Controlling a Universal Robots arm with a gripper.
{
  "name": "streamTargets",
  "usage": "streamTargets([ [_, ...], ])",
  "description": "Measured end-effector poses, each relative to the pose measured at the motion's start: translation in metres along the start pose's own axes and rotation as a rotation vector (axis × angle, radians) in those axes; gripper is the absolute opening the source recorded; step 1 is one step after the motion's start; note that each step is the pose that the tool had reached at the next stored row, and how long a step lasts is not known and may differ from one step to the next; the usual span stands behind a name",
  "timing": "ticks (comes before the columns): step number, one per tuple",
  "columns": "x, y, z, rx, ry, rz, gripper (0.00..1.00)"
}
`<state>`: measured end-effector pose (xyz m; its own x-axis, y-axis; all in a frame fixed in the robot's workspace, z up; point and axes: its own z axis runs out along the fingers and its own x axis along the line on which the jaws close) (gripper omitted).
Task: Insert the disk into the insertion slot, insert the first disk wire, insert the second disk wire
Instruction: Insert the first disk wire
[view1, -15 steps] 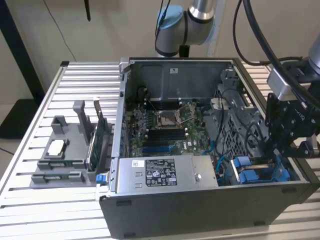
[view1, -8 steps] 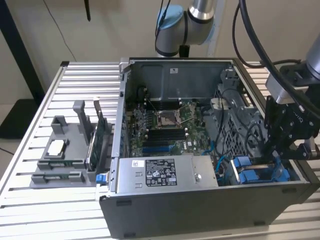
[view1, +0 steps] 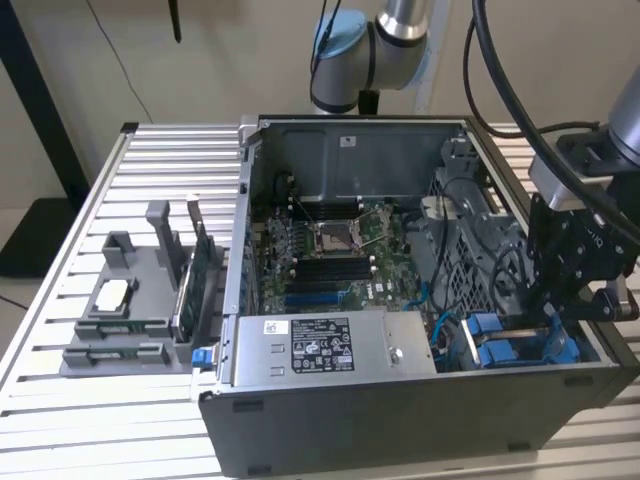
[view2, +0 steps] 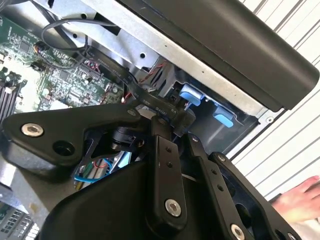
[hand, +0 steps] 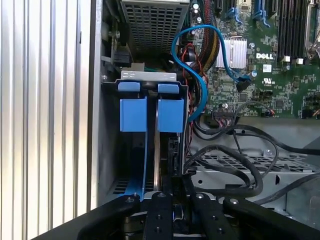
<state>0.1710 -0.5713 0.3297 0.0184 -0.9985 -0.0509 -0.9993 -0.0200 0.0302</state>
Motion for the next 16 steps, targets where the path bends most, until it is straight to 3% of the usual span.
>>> streamTargets([
  [4, -0.0001, 0.0000, 0.0006, 0.0000, -0.0017, 0.000, 0.21],
  [5, -0.0001, 0.0000, 0.0000, 0.0000, -0.0009, 0.000, 0.27],
  [6, -0.0001, 0.0000, -0.0018, -0.0001, -0.0008, 0.000, 0.27],
  [16, -0.0016, 0.0017, -0.0297, -0.0001, 0.0000, 0.000, 0.27],
])
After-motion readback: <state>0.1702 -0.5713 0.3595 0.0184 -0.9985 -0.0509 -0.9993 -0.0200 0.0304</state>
